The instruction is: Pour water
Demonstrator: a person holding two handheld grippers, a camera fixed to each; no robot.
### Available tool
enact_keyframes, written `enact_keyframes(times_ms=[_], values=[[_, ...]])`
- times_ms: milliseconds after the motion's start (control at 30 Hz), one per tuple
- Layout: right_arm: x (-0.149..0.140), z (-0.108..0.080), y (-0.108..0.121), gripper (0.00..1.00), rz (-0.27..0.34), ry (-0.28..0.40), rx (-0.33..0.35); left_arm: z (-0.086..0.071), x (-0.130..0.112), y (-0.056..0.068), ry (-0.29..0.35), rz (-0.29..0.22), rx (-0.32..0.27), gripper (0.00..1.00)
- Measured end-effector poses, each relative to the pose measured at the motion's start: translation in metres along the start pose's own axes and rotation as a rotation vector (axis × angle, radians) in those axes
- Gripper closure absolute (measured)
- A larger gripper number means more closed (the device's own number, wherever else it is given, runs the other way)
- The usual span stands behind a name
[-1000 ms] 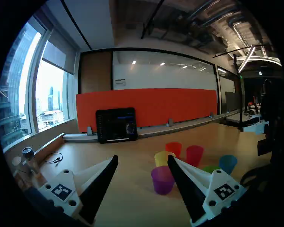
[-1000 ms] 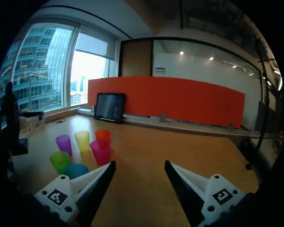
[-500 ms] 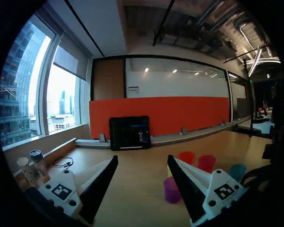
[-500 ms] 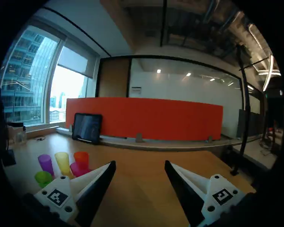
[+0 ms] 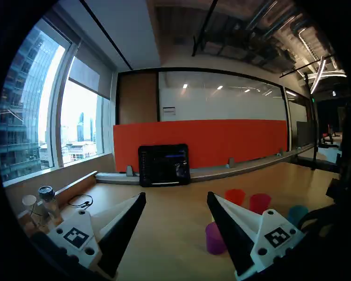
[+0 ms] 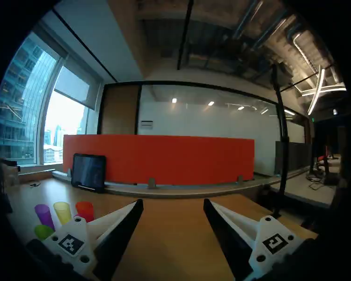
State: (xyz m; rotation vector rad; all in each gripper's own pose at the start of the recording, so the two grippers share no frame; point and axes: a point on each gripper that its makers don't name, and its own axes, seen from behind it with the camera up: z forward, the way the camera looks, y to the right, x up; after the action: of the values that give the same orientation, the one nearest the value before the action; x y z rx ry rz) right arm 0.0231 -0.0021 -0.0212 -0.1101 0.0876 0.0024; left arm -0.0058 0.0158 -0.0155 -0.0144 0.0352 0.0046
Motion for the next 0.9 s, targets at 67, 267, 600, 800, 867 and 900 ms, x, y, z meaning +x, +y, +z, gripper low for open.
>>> enact_keyframes(times_ms=[67, 267, 600, 800, 867, 900], values=[[0.000, -0.001, 0.002, 0.00, 0.004, 0.005, -0.008, 0.001, 0.000, 0.000, -0.001, 0.003, 0.002, 0.03], [-0.003, -0.004, 0.008, 0.00, 0.010, 0.001, -0.026, 0.002, -0.001, 0.000, 0.004, 0.007, 0.009, 0.03], [-0.003, -0.010, 0.012, 0.00, 0.005, -0.003, -0.045, 0.005, -0.004, 0.000, 0.008, 0.011, 0.023, 0.03], [0.006, -0.012, 0.014, 0.00, -0.011, 0.008, -0.047, 0.004, -0.005, -0.003, 0.017, 0.013, 0.045, 0.03], [0.008, -0.012, 0.015, 0.00, -0.013, 0.009, -0.049, 0.004, -0.006, -0.003, 0.020, 0.012, 0.053, 0.03], [0.009, -0.011, 0.015, 0.00, -0.012, 0.009, -0.049, 0.003, -0.007, -0.003, 0.022, 0.013, 0.057, 0.03]])
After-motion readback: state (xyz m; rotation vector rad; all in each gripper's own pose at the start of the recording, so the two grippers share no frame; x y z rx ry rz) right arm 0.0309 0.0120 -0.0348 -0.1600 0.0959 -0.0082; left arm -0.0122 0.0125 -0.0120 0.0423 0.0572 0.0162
